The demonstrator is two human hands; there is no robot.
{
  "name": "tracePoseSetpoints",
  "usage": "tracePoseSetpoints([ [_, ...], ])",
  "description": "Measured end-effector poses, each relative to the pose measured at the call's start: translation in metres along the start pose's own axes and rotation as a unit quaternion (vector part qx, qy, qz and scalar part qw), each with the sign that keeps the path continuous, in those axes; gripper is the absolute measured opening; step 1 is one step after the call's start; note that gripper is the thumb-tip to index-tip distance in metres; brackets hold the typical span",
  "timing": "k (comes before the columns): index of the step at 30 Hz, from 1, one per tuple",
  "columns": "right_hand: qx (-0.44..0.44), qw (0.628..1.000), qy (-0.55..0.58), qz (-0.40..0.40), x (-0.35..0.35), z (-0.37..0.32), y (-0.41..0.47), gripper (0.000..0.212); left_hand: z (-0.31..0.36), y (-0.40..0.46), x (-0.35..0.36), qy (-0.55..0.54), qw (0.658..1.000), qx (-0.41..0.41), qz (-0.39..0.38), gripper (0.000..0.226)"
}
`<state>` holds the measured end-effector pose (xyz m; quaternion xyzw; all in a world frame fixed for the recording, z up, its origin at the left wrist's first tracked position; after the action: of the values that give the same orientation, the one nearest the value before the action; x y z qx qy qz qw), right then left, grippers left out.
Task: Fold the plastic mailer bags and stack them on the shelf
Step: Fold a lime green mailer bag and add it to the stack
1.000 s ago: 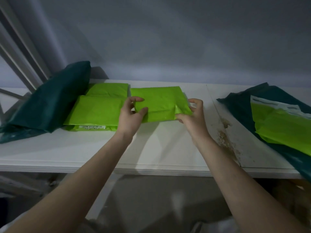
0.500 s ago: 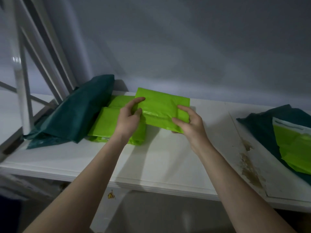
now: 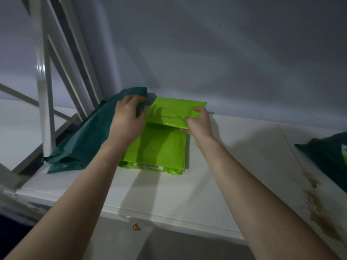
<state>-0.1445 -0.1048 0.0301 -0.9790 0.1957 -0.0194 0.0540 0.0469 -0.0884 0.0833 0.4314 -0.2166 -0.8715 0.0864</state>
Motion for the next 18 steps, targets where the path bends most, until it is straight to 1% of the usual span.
tracePoseSetpoints([
  [4, -0.032, 0.991, -0.130, -0.015, 0.022, 0.007, 0.013, 0.048, -0.003, -0.001, 0.027, 0.099, 0.990, 0.032, -0.091, 0.046],
  [6, -0.061, 0.975, -0.210, -0.031, 0.029, 0.010, 0.016, 0.046, -0.002, -0.003, 0.041, 0.140, 0.979, 0.046, -0.138, 0.047],
  [8, -0.098, 0.938, -0.330, -0.039, 0.032, 0.012, 0.019, 0.043, -0.001, -0.007, 0.053, 0.170, 0.967, 0.048, -0.186, 0.048],
  [10, -0.109, 0.898, -0.425, -0.037, 0.031, 0.017, 0.019, 0.042, -0.004, -0.012, 0.064, 0.195, 0.954, 0.032, -0.226, 0.047],
  [12, -0.109, 0.873, -0.472, -0.043, 0.027, 0.022, 0.018, 0.040, -0.007, -0.016, 0.069, 0.211, 0.948, 0.017, -0.238, 0.045],
  [15, -0.118, 0.850, -0.510, -0.062, 0.023, 0.027, 0.014, 0.041, -0.008, -0.019, 0.070, 0.225, 0.946, 0.015, -0.233, 0.046],
  [18, -0.113, 0.853, -0.506, -0.067, 0.019, 0.021, 0.008, 0.048, -0.004, -0.022, 0.069, 0.233, 0.939, 0.007, -0.254, 0.050],
])
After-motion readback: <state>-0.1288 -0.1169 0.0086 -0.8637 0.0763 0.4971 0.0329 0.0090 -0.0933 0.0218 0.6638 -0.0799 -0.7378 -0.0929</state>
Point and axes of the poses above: each hand's wrist, its own y-axis towards the middle knuckle, its own x-axis out of the palm, z = x × y, the point moved 4 cm from there along y, towards the middle knuckle, and after that the axes turned 2 degrees about y, right-handed, at the moved point
